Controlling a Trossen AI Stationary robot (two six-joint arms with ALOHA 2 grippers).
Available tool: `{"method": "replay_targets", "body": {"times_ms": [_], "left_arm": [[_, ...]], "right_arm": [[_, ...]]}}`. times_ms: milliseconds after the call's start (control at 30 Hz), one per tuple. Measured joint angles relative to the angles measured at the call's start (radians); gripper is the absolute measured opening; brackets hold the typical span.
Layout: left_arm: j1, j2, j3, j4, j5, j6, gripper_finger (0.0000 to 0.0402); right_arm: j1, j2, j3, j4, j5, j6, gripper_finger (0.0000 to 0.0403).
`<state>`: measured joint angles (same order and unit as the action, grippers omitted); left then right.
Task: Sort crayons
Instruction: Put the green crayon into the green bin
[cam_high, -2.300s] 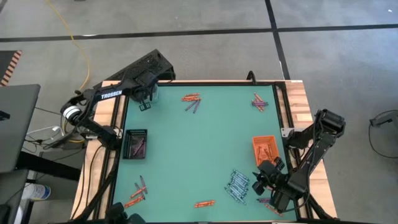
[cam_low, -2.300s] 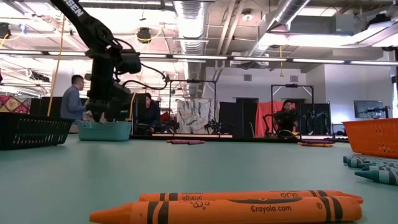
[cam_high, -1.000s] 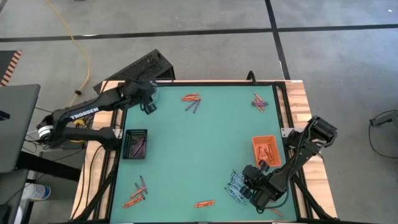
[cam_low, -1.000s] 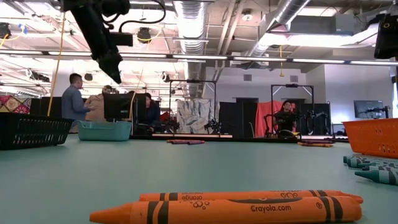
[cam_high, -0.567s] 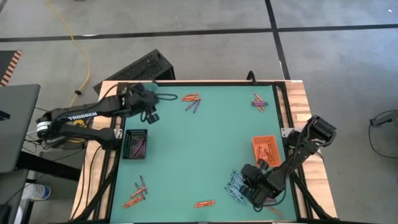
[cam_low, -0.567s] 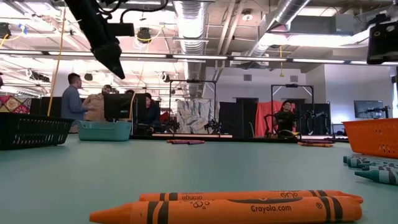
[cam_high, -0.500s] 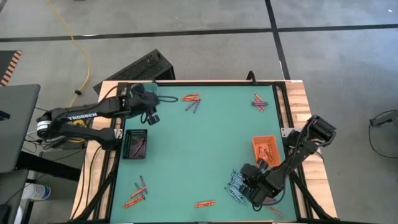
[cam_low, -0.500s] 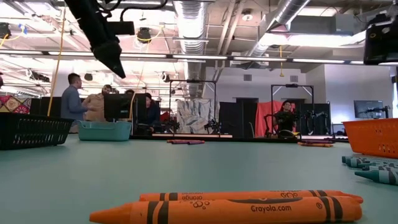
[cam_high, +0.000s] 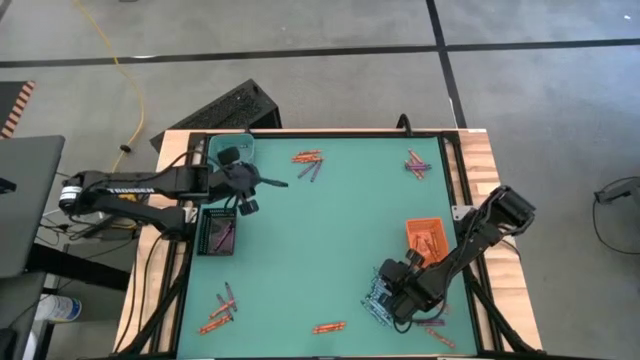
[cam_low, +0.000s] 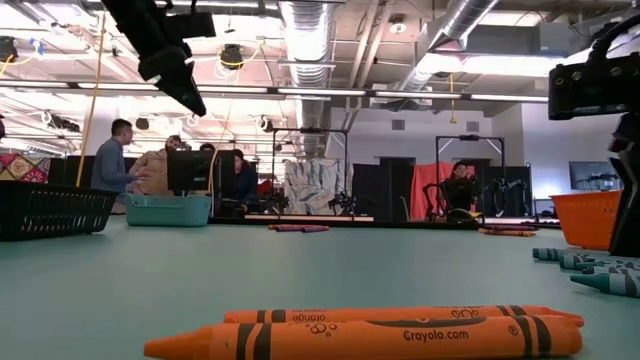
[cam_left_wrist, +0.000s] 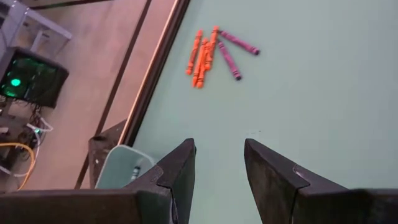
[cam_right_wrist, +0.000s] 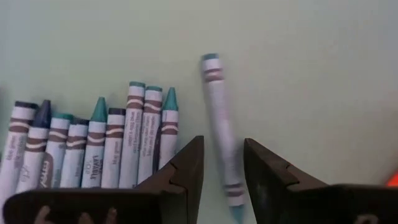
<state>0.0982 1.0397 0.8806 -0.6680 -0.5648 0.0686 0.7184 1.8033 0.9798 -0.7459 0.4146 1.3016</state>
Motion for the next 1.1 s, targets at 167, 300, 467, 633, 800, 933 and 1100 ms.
{"method": "replay_targets", "body": {"times_ms": [167, 300, 467, 633, 800, 933, 1100], "left_arm": [[-0.058, 0.000, 0.000, 0.001, 0.004, -0.017, 0.0128], [-0.105, 0.000, 0.000, 0.002, 0.011, -0.025, 0.0128], [-0.161, 0.000, 0.000, 0.000, 0.068, -0.046, 0.0128], [-0.224, 0.000, 0.000, 0.032, 0.105, -0.102, 0.0128], [-0.296, 0.000, 0.000, 0.150, 0.127, -0.106, 0.0128], [-0.346, 0.000, 0.000, 0.276, 0.148, -0.070, 0.0128], [-0.391, 0.010, 0.001, 0.413, 0.201, -0.022, 0.0128]], "right_arm": [[-0.015, 0.055, 0.021, -0.002, -0.021, -0.027, 0.0119], [-0.017, 0.062, 0.052, -0.045, -0.021, -0.030, 0.0088], [-0.026, 0.062, 0.096, -0.104, -0.022, -0.065, 0.0026], [-0.036, 0.063, 0.121, -0.118, -0.020, -0.100, 0.0007], [-0.042, 0.067, 0.155, -0.164, 0.030, -0.110, 0.0003], [-0.041, 0.066, 0.199, -0.214, 0.078, -0.122, 0.0002], [-0.040, 0.066, 0.280, -0.272, 0.163, -0.162, 0.0001]]}}
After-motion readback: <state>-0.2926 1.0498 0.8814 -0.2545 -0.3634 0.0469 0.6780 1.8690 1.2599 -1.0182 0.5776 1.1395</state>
